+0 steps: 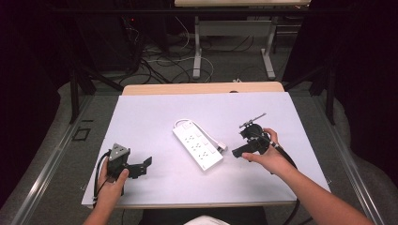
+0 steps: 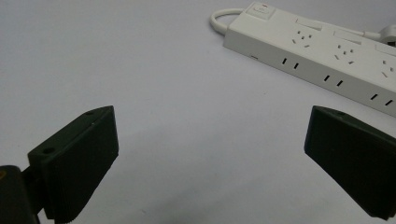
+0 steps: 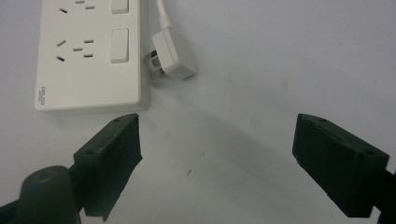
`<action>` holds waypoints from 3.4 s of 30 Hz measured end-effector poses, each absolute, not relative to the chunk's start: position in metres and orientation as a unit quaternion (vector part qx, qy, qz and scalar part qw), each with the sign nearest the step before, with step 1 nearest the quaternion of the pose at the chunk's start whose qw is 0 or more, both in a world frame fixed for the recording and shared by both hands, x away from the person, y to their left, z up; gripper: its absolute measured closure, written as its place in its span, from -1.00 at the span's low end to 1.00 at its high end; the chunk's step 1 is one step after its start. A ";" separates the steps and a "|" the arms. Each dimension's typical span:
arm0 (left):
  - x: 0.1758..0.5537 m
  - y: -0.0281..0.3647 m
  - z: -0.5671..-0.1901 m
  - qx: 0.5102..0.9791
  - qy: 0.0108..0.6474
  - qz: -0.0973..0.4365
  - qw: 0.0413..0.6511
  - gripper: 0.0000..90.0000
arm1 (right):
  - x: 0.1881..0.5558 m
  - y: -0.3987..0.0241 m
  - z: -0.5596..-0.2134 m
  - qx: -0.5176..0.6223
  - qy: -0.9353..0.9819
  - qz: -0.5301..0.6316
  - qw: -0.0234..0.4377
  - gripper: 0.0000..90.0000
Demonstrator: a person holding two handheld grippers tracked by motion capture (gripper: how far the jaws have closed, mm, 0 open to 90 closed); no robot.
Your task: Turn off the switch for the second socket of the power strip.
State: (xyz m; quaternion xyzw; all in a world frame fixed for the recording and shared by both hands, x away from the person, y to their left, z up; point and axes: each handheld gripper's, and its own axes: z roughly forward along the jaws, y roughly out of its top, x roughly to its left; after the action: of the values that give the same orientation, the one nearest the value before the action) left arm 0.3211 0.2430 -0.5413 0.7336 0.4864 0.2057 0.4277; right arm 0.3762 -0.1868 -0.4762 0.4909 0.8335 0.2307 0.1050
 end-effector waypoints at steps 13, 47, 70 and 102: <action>0.321 0.240 -0.542 0.741 0.473 0.208 0.429 -0.99 | 0.390 -0.176 -0.462 0.494 0.833 0.230 0.096 -0.51; 0.321 0.241 -0.542 0.742 0.470 0.207 0.431 -0.99 | 0.430 -0.149 -0.453 0.476 0.841 0.231 0.110 0.15; 0.322 0.241 -0.543 0.739 0.472 0.203 0.435 -0.99 | 0.446 -0.111 -0.464 0.471 0.843 0.238 0.103 0.20; 0.322 0.241 -0.543 0.741 0.470 0.203 0.436 -0.99 | 0.453 -0.079 -0.491 0.437 0.873 0.205 0.065 0.93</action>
State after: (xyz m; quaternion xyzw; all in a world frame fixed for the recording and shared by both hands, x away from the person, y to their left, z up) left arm 0.3223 0.2414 -0.5427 0.7406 0.4695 0.2032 0.4357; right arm 0.4527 -0.0786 -0.4914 0.4374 0.8733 0.2047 0.0649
